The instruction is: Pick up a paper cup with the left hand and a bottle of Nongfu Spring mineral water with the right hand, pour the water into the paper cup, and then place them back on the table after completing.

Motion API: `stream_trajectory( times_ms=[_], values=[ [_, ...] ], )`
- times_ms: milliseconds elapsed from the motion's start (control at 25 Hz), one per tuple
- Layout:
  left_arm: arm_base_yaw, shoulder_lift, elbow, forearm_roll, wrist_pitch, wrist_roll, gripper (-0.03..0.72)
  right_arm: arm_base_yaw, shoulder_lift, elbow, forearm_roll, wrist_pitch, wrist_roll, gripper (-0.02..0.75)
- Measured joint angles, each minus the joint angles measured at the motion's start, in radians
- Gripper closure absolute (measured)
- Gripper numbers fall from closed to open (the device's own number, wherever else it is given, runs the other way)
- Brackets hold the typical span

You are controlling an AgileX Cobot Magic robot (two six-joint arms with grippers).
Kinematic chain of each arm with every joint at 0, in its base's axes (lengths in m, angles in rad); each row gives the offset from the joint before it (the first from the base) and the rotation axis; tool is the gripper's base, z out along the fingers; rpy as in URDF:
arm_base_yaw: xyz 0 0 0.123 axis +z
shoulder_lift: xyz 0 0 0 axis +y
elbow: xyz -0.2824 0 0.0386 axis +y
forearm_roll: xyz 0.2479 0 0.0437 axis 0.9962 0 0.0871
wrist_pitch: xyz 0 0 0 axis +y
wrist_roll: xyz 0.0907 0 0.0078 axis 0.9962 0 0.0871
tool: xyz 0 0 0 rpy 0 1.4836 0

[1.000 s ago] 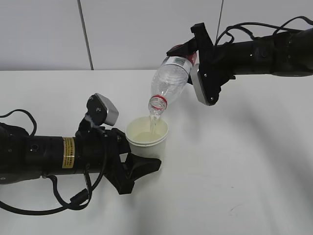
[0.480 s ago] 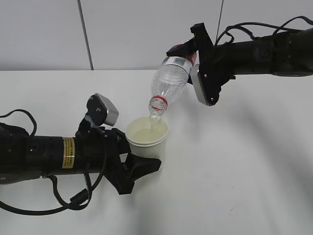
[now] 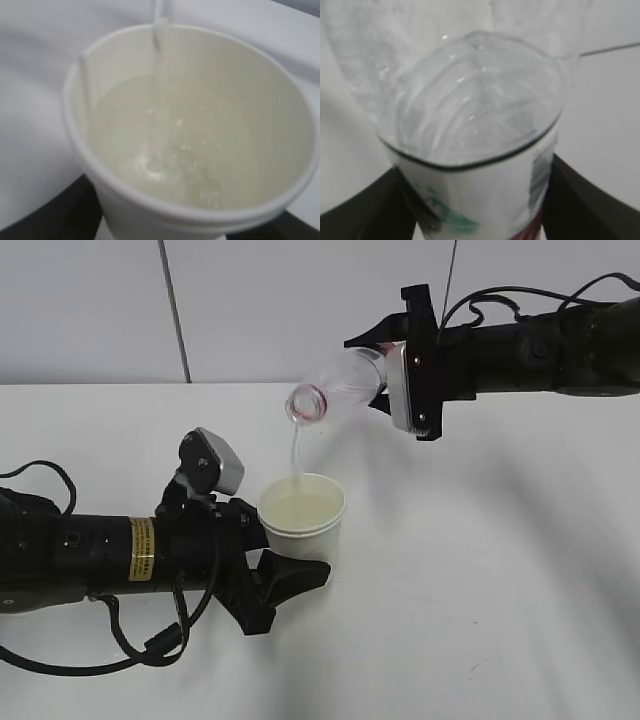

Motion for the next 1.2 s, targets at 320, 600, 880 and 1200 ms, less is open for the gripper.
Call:
stream_trajectory(
  times_ms=[320,600,880,1200],
  values=[
    [0.0,0.0,0.0,-0.049,0.0,0.075,0.256,0.0,0.0,-0.001,-0.098,-0.003,0.653,0.26],
    [0.0,0.001,0.0,-0.176,0.052,0.156,0.256,0.0,0.0,0.003,-0.119,-0.012,0.972,0.26],
    [0.0,0.001,0.0,-0.264,0.055,0.252,0.256,0.0,0.039,0.055,-0.079,-0.065,0.994,0.261],
    [0.053,0.01,0.0,-0.321,0.036,0.266,0.256,0.0,0.079,0.06,0.055,-0.123,0.994,0.261]
  ],
)
